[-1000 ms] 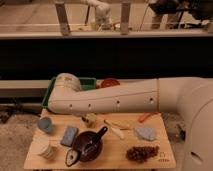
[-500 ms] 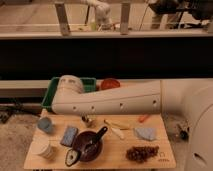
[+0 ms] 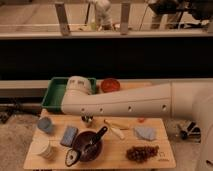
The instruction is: Place brush in tray
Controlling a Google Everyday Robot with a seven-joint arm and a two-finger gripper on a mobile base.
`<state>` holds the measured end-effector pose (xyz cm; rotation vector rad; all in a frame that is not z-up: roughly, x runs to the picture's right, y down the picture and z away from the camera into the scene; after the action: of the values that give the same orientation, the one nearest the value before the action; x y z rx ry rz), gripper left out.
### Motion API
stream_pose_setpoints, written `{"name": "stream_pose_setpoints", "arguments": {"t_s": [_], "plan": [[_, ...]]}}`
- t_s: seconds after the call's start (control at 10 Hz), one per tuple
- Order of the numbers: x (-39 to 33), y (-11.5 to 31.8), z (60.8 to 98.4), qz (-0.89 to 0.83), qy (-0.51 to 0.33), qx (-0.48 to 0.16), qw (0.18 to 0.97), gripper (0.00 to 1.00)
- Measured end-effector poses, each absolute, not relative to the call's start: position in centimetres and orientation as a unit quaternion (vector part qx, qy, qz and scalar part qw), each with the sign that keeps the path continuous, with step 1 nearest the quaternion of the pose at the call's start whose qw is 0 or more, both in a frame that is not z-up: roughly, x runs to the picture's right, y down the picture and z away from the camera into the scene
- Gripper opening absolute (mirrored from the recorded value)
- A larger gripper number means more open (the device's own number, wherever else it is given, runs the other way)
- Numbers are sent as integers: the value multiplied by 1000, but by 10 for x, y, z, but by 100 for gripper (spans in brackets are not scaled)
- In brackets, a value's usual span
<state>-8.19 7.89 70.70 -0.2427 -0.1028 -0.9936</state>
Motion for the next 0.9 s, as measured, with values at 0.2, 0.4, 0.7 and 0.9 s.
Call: {"name": "stream_pose_setpoints", "arguments": {"t_s": [0.2, 0.4, 0.7, 0.9], "plan": [[-74, 76, 708, -472, -51, -107, 874, 61], [-75, 74, 708, -475, -54, -102, 873, 45], [-76, 81, 708, -475, -64, -175, 860, 60], [-81, 97, 702, -479, -81, -237, 842, 77]]}}
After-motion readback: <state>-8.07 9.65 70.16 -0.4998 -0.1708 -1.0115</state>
